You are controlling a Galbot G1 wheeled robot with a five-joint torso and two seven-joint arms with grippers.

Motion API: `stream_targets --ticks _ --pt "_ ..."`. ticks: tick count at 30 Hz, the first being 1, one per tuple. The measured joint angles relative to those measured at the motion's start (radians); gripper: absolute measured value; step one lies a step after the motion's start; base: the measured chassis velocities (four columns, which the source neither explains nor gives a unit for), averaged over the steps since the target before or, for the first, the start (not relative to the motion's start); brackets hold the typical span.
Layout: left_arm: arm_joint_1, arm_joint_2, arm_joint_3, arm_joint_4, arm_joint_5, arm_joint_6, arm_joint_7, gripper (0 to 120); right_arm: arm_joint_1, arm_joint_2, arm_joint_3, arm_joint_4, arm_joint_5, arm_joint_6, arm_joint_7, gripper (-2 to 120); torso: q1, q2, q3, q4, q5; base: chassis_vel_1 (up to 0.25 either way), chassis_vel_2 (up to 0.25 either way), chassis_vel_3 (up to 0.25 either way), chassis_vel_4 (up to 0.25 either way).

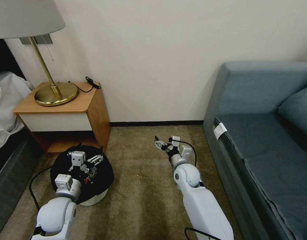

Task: Pick up the trash bin, then pick up the garbage on the floor and place it into the trash bin.

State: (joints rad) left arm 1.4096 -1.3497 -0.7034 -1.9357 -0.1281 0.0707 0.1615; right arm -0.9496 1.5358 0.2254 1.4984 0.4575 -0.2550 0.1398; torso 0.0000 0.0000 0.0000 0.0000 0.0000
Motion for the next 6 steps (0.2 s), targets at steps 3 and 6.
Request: stream_targets --ticks 3,6 --pt "0.0 0.0 0.0 0.0 0.0 0.0 0.0 100 0.0 0.0 0.0 0.0 0.0 0.0 0.0 100 0.0 0.0 0.0 0.0 0.0 0.0 0.0 0.0 0.0" --pt "0.0 0.0 0.0 0.0 0.0 0.0 0.0 100 0.001 0.0 -0.001 0.0 0.0 0.0 0.0 100 0.0 0.0 0.0 0.0 0.0 0.0 0.0 0.0 0.0"
